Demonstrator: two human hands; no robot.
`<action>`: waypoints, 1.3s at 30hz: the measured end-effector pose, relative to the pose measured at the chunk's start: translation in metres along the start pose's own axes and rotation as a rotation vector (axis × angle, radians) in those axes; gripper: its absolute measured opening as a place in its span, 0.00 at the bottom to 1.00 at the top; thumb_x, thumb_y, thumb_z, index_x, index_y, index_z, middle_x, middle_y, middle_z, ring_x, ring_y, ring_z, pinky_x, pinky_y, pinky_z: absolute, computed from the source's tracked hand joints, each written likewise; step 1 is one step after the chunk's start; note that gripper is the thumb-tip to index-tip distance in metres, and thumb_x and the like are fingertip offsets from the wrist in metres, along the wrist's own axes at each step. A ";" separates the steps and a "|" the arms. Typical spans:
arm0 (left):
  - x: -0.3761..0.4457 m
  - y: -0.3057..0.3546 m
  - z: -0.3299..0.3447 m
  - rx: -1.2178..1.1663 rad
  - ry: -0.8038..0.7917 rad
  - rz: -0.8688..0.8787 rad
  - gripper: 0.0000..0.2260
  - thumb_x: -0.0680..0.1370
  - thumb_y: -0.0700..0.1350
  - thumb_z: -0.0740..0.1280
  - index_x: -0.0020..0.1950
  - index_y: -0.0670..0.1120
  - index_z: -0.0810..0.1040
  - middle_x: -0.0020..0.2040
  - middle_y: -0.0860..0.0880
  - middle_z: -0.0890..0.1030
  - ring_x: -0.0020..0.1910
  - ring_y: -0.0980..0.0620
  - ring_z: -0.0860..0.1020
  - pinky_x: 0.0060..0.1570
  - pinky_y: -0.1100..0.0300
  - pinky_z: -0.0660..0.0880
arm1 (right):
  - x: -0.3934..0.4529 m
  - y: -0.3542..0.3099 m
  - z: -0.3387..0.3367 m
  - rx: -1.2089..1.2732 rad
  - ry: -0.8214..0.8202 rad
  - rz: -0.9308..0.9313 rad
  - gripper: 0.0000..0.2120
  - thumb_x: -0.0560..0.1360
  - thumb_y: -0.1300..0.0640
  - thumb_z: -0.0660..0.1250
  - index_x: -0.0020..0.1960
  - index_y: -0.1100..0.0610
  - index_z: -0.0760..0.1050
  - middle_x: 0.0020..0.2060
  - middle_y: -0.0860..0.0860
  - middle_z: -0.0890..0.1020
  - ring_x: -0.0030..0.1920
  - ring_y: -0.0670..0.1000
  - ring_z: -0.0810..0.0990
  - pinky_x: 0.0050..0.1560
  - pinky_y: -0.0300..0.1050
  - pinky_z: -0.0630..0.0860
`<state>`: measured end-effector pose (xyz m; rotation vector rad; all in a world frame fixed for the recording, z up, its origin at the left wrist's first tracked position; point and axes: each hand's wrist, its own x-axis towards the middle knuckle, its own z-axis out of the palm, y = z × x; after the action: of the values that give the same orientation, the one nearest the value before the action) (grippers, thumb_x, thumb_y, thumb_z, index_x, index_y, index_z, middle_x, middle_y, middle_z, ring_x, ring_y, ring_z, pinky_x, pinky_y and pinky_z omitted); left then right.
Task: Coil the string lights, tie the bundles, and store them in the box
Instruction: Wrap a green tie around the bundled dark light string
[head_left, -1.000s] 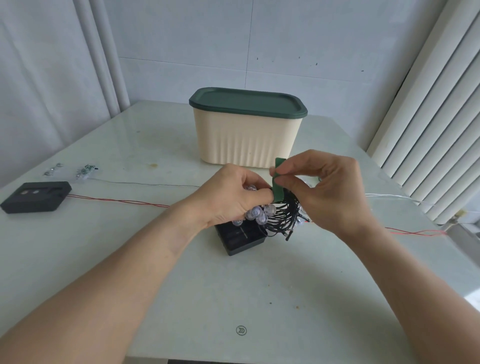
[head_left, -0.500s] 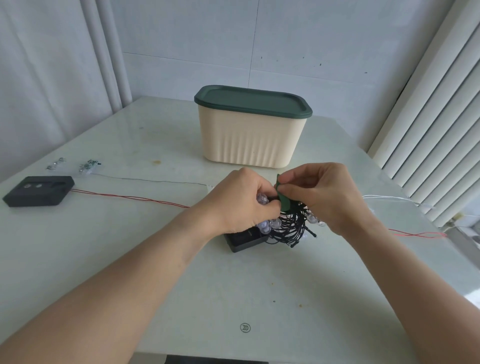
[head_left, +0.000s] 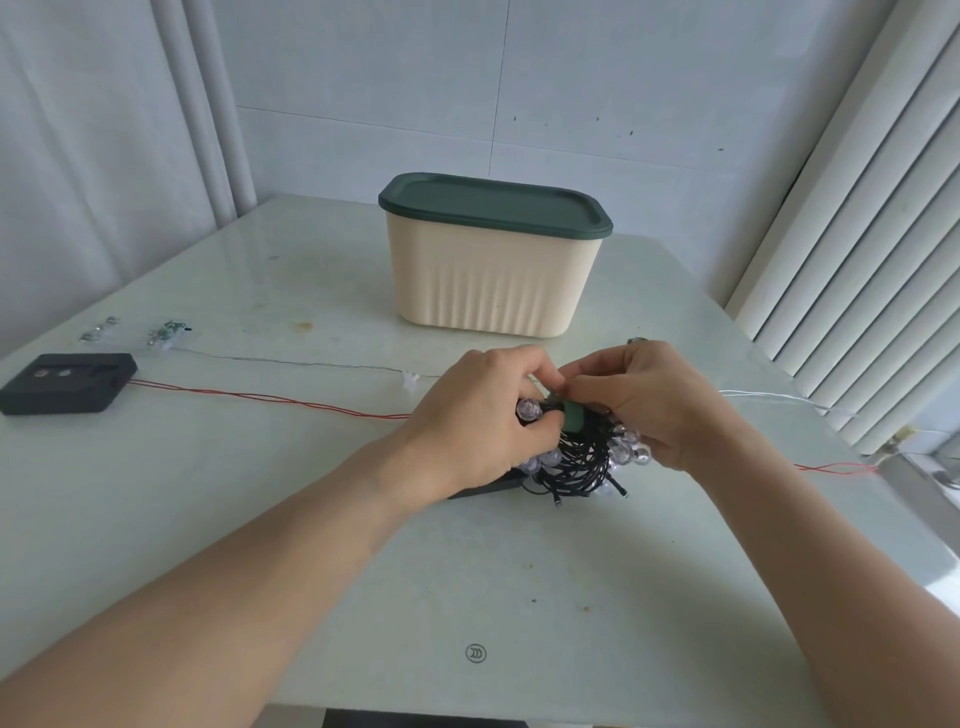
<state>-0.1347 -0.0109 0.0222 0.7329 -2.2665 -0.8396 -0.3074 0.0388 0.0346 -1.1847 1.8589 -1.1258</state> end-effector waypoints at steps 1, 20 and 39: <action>0.000 0.000 0.000 0.003 0.002 0.000 0.07 0.74 0.42 0.73 0.51 0.45 0.81 0.38 0.49 0.86 0.24 0.63 0.73 0.30 0.69 0.67 | 0.001 0.000 0.000 0.005 0.001 0.001 0.04 0.68 0.61 0.76 0.40 0.53 0.86 0.38 0.57 0.87 0.42 0.60 0.85 0.57 0.65 0.80; 0.008 -0.003 -0.022 -0.200 0.056 -0.134 0.03 0.76 0.37 0.71 0.48 0.39 0.85 0.19 0.57 0.73 0.16 0.62 0.68 0.21 0.72 0.63 | -0.008 -0.006 -0.011 -0.285 -0.122 -0.500 0.14 0.73 0.58 0.76 0.57 0.51 0.81 0.45 0.45 0.86 0.45 0.46 0.84 0.52 0.45 0.79; 0.013 -0.012 -0.021 -0.277 -0.135 -0.193 0.05 0.79 0.46 0.70 0.49 0.44 0.80 0.34 0.31 0.80 0.22 0.46 0.72 0.29 0.63 0.70 | -0.016 -0.007 -0.002 -0.394 0.080 -0.681 0.15 0.66 0.67 0.73 0.48 0.52 0.84 0.40 0.44 0.86 0.42 0.46 0.83 0.47 0.43 0.79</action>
<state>-0.1258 -0.0351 0.0312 0.7928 -2.1555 -1.2999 -0.3006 0.0531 0.0436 -2.1352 1.8334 -1.1815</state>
